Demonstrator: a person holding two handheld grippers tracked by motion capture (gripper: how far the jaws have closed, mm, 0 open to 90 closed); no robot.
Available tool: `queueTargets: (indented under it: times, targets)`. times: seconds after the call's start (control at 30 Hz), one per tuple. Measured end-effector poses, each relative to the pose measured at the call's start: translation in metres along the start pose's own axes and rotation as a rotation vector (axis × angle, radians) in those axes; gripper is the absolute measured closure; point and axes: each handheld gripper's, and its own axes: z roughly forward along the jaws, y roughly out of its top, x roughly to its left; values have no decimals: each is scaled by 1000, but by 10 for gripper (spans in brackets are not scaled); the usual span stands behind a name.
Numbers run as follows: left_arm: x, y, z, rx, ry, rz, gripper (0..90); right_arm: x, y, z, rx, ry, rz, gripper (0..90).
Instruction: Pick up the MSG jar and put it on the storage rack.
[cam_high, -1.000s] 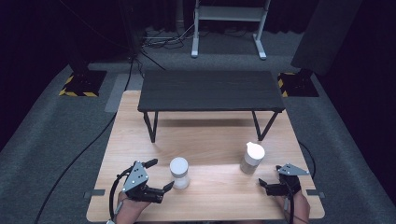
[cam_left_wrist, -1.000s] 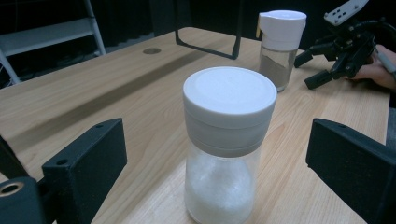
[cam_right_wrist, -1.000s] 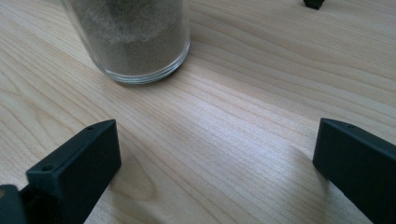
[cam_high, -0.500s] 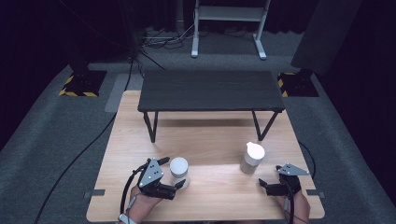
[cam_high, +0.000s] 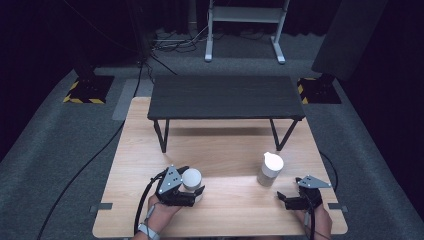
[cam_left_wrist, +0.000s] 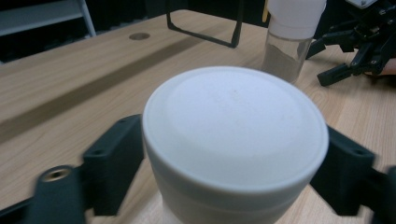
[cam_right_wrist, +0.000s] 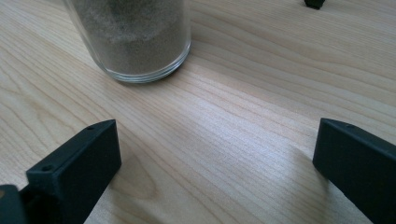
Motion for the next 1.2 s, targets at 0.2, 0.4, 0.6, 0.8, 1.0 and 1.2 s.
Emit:
queueTargets:
  times: [0.2,0.4,0.6,0.8,1.0,1.2]
  targets:
    - [-1,-6,-1,-27,-3,4,338,0,0,0,0,0,0,7]
    - [-5,-3,-2,-15,11,-5,339,0,0,0,0,0,1,7]
    - [-2,5,-2,-2,3,-35,340,0,0,0,0,0,0,7]
    - [-1,21,-6,-22,7,-23,339,0,0,0,0,0,0,7]
    - [4,45,-9,-64,-2,-21,339,0,0,0,0,-1,1,7]
    - [12,80,-9,-76,-13,27,339,0,0,0,0,0,1,7]
